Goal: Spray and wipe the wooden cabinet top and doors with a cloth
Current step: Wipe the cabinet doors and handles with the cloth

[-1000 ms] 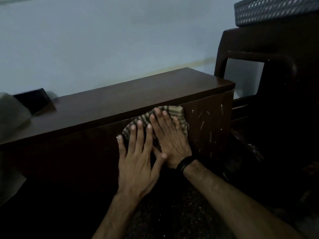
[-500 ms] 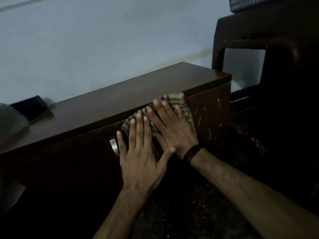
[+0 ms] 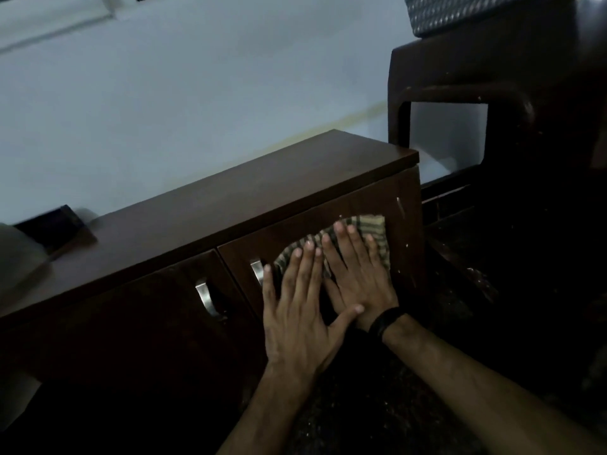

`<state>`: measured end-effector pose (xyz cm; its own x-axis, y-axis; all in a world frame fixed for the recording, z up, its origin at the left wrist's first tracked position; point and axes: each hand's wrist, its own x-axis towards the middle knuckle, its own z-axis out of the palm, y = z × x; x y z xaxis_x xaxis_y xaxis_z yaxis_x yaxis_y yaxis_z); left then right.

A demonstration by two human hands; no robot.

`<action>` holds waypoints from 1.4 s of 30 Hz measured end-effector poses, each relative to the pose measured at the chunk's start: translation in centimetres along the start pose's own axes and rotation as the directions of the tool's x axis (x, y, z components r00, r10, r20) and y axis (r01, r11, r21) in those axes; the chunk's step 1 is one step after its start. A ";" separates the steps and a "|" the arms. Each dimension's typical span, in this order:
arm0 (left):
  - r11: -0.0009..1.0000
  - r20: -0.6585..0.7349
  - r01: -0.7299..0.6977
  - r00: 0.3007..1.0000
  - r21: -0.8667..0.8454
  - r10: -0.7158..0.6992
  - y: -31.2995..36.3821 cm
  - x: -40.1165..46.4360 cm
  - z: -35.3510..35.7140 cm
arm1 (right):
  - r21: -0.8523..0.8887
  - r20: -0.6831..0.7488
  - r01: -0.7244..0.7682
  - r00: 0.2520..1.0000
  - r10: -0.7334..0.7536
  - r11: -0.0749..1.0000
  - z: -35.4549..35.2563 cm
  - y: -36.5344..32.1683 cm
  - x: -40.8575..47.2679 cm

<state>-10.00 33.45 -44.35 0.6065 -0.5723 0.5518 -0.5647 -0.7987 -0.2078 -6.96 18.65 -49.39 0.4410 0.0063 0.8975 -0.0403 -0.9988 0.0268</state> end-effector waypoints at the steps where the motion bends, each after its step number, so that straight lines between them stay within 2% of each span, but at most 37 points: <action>1: 1.000 -0.030 -0.001 1.000 -0.002 0.001 0.1 0.8 -0.6 | 0.012 -0.004 -0.016 1.000 0.016 1.000 -0.4 0.3 1.0; 4: 1.000 -0.072 -0.004 0.997 -0.011 0.004 0.8 3.5 -2.2 | 0.036 0.007 -0.109 0.994 0.109 0.993 -1.4 0.8 3.7; 7: 0.999 -0.058 -0.043 0.997 0.015 0.044 0.3 4.0 -2.3 | 0.040 -0.017 -0.137 0.990 0.138 0.990 -1.3 0.8 3.7; 15: 0.976 0.050 -0.212 0.976 0.041 0.210 0.6 1.9 0.1 | 0.033 0.008 -0.223 0.975 0.223 0.974 0.4 0.7 -2.2; 19: 0.973 0.091 -0.218 0.973 0.074 0.211 1.0 0.9 1.3 | 0.045 0.063 -0.220 0.974 0.217 0.975 0.7 1.2 -4.2; 22: 0.959 0.057 -0.259 0.966 0.113 0.254 0.5 1.9 1.1 | 0.074 0.096 -0.263 0.962 0.256 0.962 0.2 0.8 -3.7; 26: 0.954 -0.051 -0.265 0.960 0.144 0.275 1.0 5.6 -1.3 | 0.145 0.036 -0.405 0.914 0.404 0.903 -1.2 1.0 0.7; 29: 0.956 -0.091 -0.249 0.960 0.156 0.265 2.4 8.2 -3.1 | 0.138 0.010 -0.440 0.896 0.443 0.887 -2.5 2.6 3.5; 35: 0.942 -0.024 -0.285 0.956 0.178 0.293 2.7 8.0 -2.3 | 0.130 0.014 -0.419 0.907 0.421 0.899 -1.9 3.4 2.3; 40: 0.884 0.086 -0.425 0.905 0.196 0.416 3.2 5.3 0.8 | 0.138 0.135 -0.469 0.881 0.453 0.872 -0.4 3.3 -3.8; 42: 0.882 0.127 -0.434 0.900 0.185 0.416 3.2 4.7 1.3 | 0.144 0.169 -0.494 0.866 0.471 0.857 0.0 2.9 -5.0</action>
<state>-8.24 27.93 -43.44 0.3824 -0.8714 0.3074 -0.6578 -0.4904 -0.5717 -9.26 15.72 -53.77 0.5146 -0.4730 0.7152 -0.1230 -0.8662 -0.4843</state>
